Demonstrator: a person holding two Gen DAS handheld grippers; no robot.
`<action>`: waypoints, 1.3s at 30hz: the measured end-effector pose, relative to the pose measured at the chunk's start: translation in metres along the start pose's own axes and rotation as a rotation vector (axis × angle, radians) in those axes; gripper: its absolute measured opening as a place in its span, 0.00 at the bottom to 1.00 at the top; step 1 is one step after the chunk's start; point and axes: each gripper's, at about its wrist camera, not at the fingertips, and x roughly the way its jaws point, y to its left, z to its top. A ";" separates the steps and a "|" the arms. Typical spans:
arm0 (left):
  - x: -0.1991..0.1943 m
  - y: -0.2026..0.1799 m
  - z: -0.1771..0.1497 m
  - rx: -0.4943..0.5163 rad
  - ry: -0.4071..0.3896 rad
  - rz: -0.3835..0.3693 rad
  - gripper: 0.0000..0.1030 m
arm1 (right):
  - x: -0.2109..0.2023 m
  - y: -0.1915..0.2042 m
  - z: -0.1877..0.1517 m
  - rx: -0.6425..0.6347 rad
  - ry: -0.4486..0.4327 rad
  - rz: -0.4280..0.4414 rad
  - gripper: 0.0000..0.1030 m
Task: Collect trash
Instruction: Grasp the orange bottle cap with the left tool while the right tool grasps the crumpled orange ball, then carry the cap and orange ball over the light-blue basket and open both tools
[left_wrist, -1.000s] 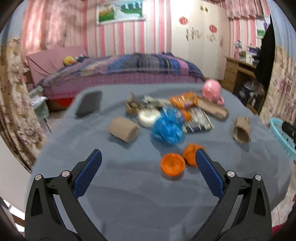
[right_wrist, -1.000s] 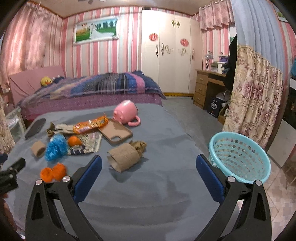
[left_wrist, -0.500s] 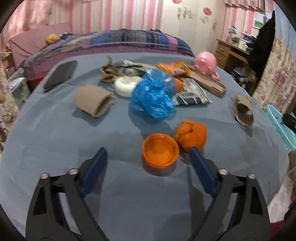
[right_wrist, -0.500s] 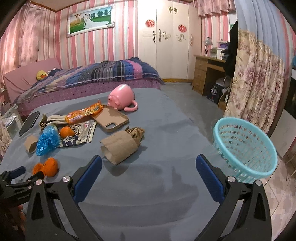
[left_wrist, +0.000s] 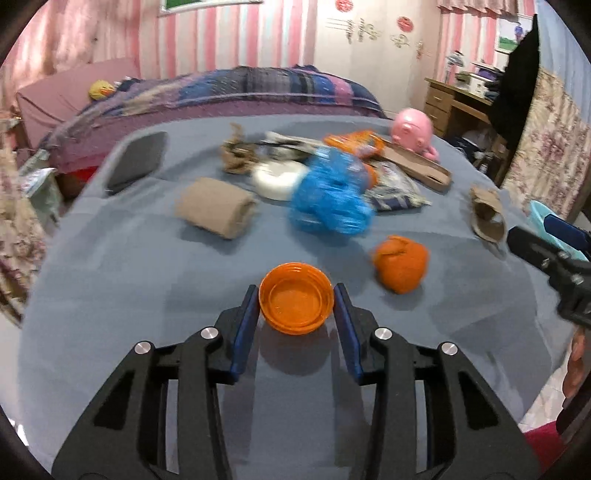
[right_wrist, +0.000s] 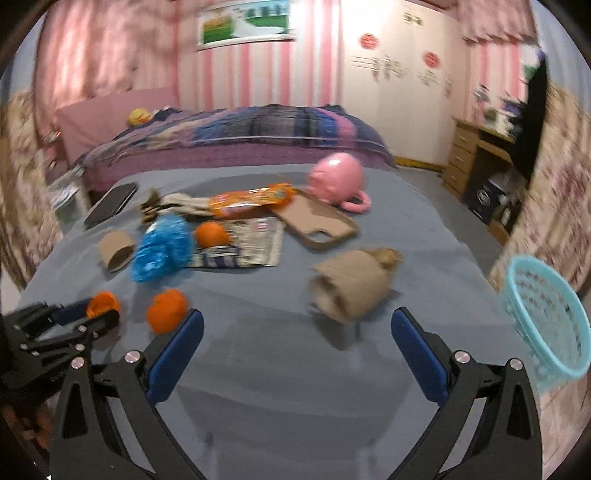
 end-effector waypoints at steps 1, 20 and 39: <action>-0.004 0.008 0.001 -0.008 -0.011 0.019 0.38 | 0.004 0.010 0.001 -0.020 0.000 0.015 0.96; -0.031 0.076 0.008 -0.132 -0.084 0.144 0.38 | 0.052 0.077 -0.005 -0.160 0.099 0.207 0.30; -0.038 -0.070 0.076 -0.043 -0.192 0.015 0.38 | -0.023 -0.146 0.051 0.024 -0.094 -0.015 0.29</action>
